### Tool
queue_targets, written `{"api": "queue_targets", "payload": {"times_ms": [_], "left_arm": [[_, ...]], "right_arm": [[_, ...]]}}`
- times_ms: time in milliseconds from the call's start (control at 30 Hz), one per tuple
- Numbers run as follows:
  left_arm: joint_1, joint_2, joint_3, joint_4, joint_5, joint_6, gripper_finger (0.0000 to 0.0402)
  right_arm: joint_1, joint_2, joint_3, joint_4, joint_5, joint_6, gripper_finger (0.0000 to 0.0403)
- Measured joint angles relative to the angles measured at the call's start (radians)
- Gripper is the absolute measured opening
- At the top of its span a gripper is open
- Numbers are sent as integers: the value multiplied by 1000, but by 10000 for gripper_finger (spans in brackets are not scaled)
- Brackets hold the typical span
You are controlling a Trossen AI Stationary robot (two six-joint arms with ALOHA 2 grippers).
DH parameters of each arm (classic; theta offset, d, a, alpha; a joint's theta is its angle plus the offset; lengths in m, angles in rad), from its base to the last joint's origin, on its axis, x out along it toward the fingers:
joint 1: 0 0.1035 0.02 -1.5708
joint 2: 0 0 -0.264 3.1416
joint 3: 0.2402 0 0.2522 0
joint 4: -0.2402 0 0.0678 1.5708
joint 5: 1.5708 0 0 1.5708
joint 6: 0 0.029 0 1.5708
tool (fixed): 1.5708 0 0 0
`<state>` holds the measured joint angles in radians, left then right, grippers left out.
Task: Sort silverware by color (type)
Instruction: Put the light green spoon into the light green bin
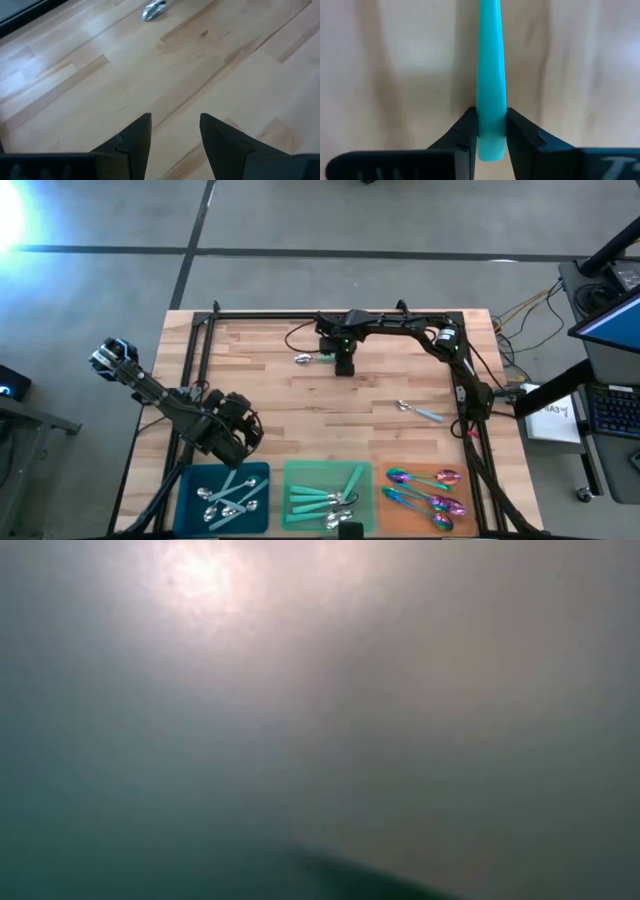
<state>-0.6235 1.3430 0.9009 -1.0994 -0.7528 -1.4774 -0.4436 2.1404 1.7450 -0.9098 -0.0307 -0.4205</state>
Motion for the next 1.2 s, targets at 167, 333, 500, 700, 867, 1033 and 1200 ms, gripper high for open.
{"api": "queue_targets", "payload": {"times_ms": [167,333,500,700,867,1033,1200], "left_arm": [[0,1,0,37,-16,-1,153],[0,27,0,63,-76,-1,153],[1,80,-1,64,-82,19,153],[-7,196,-33,142,-78,35,153],[-32,269,-31,303,-142,76,153],[-57,299,-29,459,-263,151,153],[-68,318,-29,691,-415,313,153]], "right_arm": [[18,-82,0,-29,-58,31,65],[82,-141,0,-31,-134,89,65],[194,-218,0,-31,-128,135,65],[340,-309,0,-58,33,204,65],[448,-381,-23,-138,109,307,65],[544,-462,-121,-72,175,411,65],[631,-515,-253,174,243,455,65]]}}
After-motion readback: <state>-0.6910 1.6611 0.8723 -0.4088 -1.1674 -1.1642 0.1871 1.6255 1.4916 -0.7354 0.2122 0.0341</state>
